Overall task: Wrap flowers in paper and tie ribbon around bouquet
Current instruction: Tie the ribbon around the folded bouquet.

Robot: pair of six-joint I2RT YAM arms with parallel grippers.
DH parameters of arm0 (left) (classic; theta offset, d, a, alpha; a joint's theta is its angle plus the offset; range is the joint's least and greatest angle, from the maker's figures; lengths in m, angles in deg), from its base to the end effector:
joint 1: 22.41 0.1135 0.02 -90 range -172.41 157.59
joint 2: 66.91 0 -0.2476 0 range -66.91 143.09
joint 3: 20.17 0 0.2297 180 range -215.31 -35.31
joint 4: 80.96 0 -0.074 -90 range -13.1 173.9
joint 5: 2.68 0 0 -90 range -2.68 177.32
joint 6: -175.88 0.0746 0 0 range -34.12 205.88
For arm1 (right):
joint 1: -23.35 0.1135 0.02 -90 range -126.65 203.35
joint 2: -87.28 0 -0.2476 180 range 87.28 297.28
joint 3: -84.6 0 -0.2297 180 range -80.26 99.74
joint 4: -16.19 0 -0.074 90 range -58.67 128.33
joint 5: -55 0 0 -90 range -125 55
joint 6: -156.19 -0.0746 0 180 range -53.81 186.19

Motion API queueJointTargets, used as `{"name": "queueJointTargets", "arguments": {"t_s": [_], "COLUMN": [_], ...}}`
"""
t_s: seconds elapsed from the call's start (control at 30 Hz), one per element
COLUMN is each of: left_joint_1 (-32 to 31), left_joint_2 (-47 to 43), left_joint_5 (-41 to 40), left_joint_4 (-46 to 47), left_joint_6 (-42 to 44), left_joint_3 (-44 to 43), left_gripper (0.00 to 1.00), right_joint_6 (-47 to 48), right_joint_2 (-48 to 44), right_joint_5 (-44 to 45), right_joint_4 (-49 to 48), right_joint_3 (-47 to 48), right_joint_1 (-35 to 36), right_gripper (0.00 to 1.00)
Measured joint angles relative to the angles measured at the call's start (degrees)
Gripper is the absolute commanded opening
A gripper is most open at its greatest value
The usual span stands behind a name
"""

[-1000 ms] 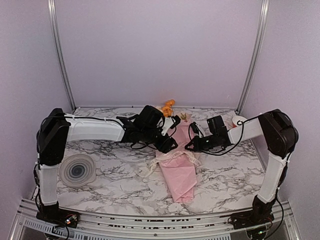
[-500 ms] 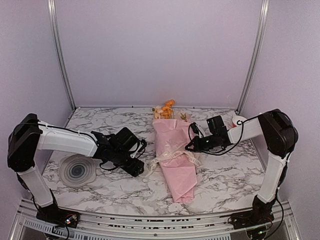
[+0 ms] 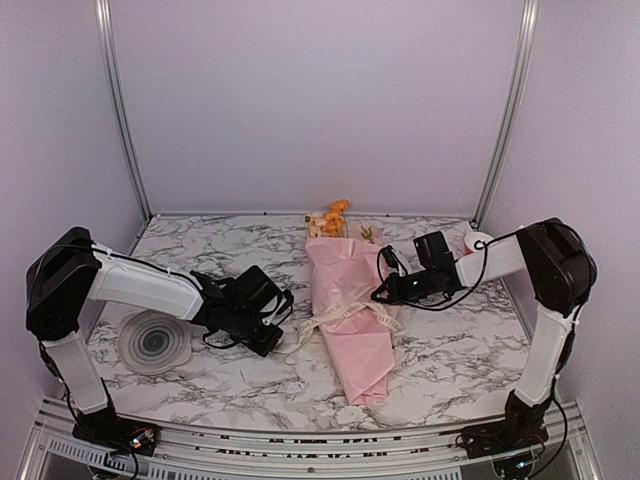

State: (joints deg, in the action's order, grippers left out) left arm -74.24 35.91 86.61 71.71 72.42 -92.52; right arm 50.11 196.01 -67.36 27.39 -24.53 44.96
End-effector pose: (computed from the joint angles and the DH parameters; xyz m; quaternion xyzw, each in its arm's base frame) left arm 0.2183 -0.2762 0.1127 0.3141 0.9080 -0.1446 0.2367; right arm 0.3299 0.1736 0.1035 -0.1407 0.8940 0.3556 0.2335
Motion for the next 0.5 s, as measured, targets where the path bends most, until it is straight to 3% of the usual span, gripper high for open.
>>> {"name": "queueJointTargets", "arguments": {"t_s": [0.1,0.13,0.5], "left_joint_1": [0.1,0.7,3.5], "left_joint_2": [-2.4,-6.5,-14.8], "left_joint_5": [-2.9,-7.5,-14.5], "left_joint_4": [0.8,0.6,1.1], "left_joint_6": [-0.5,-1.2,-3.1], "left_joint_3": [3.0,6.1,11.2], "left_gripper": [0.0,0.0,0.0], "right_joint_6": [0.0,0.0,-0.4], "right_joint_2": [-0.1,-0.4,-0.5], "right_joint_5": [0.2,0.5,1.9], "right_joint_4": [0.3,1.1,2.5], "right_joint_3": [0.0,0.0,-0.5], "right_joint_1": [-0.1,-0.7,-5.5], "right_gripper": [0.0,0.0,0.0]}}
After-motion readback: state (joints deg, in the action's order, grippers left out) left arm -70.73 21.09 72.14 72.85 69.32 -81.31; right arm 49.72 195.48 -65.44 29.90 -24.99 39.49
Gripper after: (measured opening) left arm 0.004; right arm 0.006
